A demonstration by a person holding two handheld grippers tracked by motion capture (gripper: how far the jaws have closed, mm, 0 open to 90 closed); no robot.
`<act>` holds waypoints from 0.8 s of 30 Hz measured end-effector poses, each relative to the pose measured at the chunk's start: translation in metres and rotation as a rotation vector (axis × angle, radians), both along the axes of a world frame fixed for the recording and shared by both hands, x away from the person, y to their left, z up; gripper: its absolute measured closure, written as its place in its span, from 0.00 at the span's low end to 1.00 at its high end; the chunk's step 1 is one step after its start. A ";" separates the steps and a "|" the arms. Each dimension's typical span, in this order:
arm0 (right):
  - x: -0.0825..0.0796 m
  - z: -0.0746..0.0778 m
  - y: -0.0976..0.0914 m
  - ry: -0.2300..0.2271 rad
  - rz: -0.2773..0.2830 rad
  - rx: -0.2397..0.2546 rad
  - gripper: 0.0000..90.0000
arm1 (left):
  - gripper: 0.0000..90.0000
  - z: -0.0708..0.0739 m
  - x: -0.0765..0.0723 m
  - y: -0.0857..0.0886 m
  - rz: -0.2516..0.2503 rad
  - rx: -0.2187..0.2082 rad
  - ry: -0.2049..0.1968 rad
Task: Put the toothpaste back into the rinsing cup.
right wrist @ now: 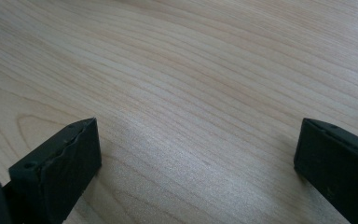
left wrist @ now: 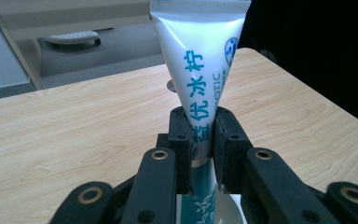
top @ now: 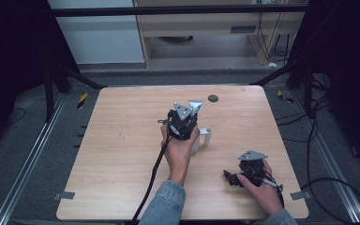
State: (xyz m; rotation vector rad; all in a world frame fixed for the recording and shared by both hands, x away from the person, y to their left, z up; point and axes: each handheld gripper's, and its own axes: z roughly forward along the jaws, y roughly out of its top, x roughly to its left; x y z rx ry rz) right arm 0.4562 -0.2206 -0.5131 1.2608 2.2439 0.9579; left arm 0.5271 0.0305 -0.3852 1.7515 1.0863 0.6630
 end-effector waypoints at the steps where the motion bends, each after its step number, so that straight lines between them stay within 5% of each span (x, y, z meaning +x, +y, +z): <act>1: 0.000 0.000 0.000 0.000 0.000 0.000 0.01 | 0.87 -0.001 0.000 0.000 0.002 -0.001 -0.001; 24: 0.000 0.000 0.000 0.000 0.000 0.000 0.01 | 0.87 -0.015 -0.002 0.001 0.027 0.040 0.003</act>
